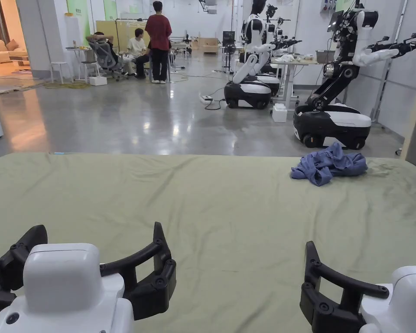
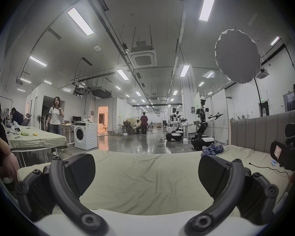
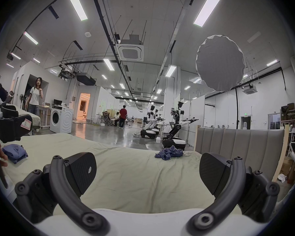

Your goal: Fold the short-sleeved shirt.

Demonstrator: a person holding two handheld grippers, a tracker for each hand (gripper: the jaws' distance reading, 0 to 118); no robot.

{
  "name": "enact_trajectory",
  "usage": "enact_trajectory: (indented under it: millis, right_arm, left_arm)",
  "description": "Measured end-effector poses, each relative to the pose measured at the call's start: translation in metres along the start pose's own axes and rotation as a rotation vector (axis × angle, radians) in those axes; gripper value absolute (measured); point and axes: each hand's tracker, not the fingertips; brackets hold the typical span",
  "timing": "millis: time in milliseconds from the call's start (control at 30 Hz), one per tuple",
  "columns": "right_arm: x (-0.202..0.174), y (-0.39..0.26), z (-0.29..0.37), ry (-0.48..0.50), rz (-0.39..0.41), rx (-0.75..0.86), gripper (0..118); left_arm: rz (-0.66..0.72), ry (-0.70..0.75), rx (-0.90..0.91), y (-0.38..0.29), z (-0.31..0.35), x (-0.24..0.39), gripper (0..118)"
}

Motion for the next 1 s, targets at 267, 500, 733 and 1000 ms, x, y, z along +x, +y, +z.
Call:
enact_trajectory:
  millis: [267,500,733,1000]
  right_arm:
    - [-0.0007,0.0006,0.0007,-0.002,0.001,0.004,118]
    - [-0.0004,-0.0002,0.0008,0.000,-0.004,-0.002,118]
    - [-0.0008,0.0000,0.0004,-0.001,-0.006,-0.006,118]
    - [-0.0019,-0.0006,-0.0004,0.005,-0.007,-0.014,118]
  left_arm:
    - [-0.002,0.003,-0.002,0.0001,-0.0001,0.0001,118]
    - [-0.004,0.005,-0.004,0.0001,0.0003,-0.0003,118]
    - [-0.012,0.004,-0.006,0.0003,0.0002,0.0002,118]
    - [-0.024,0.000,-0.017,0.0002,-0.0002,0.0008,118]
